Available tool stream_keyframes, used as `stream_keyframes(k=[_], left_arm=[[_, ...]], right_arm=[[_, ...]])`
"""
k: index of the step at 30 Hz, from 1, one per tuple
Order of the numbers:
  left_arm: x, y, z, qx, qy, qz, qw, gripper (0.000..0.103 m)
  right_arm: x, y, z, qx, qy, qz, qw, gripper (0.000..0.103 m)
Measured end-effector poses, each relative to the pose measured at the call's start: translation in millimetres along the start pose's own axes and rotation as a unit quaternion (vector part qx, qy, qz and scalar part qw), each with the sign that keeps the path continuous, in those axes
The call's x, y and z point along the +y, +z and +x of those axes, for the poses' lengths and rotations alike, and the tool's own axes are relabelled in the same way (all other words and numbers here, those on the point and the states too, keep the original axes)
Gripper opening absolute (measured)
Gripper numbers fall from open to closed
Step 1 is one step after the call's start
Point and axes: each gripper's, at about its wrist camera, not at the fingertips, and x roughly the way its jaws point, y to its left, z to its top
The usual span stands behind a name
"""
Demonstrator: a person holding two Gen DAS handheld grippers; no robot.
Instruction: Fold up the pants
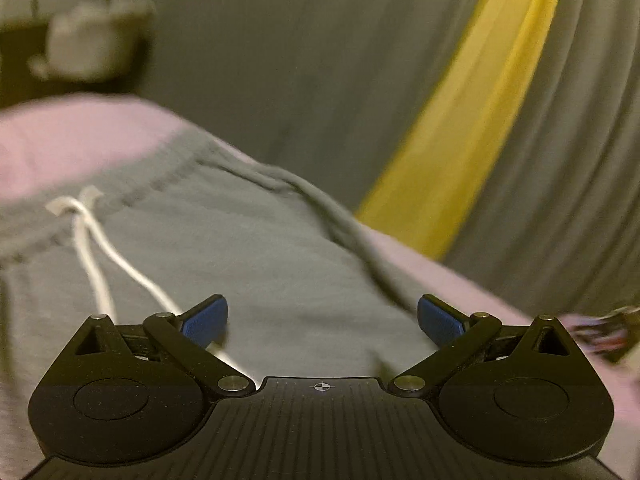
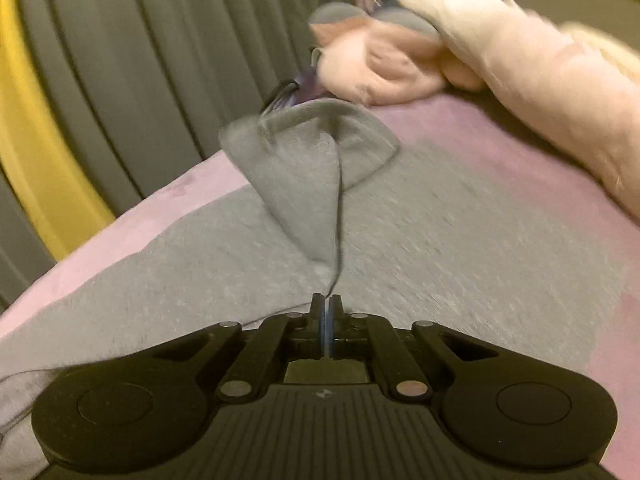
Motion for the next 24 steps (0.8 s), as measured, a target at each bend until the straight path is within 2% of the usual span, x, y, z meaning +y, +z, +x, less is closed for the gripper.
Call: stream_keyframes(k=[1, 2, 3, 5, 8, 9, 10, 12, 13, 15, 18, 19, 20, 21, 22, 24], left_arm=[[3, 6, 5, 0.017, -0.018, -0.017, 0.9995, 0.103], [4, 14, 15, 0.039, -0.03, -0.033, 0.9982, 0.103], [5, 21, 23, 0.057, -0.033, -0.042, 0.997, 0.102], [2, 37, 46, 0.088, -0.034, -0.053, 0.9942, 0.096], [0, 55, 85, 0.139, -0.046, -0.08, 0.9859, 0.088], [-2, 59, 100, 0.16, -0.04, -0.083, 0.9828, 0.08], [-4, 62, 113, 0.173, -0.036, -0.08, 0.981, 0.077], [-10, 65, 135, 0.194, -0.016, -0.071, 0.9783, 0.055], [-12, 65, 144, 0.2, -0.008, -0.07, 0.9772, 0.053], [-15, 67, 157, 0.209, -0.017, -0.081, 0.9744, 0.048], [-15, 67, 164, 0.218, -0.057, -0.121, 0.9668, 0.047], [-13, 65, 169, 0.228, -0.059, -0.132, 0.9629, 0.042], [-12, 64, 172, 0.239, -0.047, -0.136, 0.9602, 0.016], [-11, 65, 174, 0.248, -0.031, -0.138, 0.9584, 0.008], [-9, 66, 171, 0.25, -0.032, -0.147, 0.9565, 0.008], [-8, 73, 153, 0.232, -0.041, -0.155, 0.9596, 0.007]], right_arm=[[-4, 4, 0, -0.004, 0.011, 0.018, 1.0, 0.009], [-3, 9, 1, -0.006, 0.021, 0.022, 1.0, 0.024], [2, 15, 5, -0.007, 0.029, 0.016, 0.999, 0.054], [16, 17, 11, -0.002, 0.032, -0.005, 0.999, 0.083], [25, 17, 36, 0.0, 0.007, -0.022, 1.0, 0.083], [24, 22, 45, 0.005, 0.002, -0.01, 1.0, 0.082], [23, 21, 46, 0.014, 0.015, 0.012, 1.0, 0.08], [17, 21, 60, 0.035, 0.038, 0.049, 0.997, 0.042], [15, 19, 60, 0.034, 0.037, 0.058, 0.997, 0.037], [10, 20, 61, 0.022, 0.037, 0.062, 0.997, 0.022], [-2, 24, 62, 0.022, 0.049, 0.082, 0.995, 0.019], [-4, 24, 61, 0.024, 0.051, 0.088, 0.995, 0.019], [-5, 25, 63, 0.028, 0.05, 0.092, 0.994, 0.019], [-6, 26, 66, 0.033, 0.053, 0.096, 0.993, 0.02], [-8, 30, 71, 0.04, 0.054, 0.099, 0.993, 0.019], [-7, 40, 71, 0.049, 0.055, 0.101, 0.992, 0.005]])
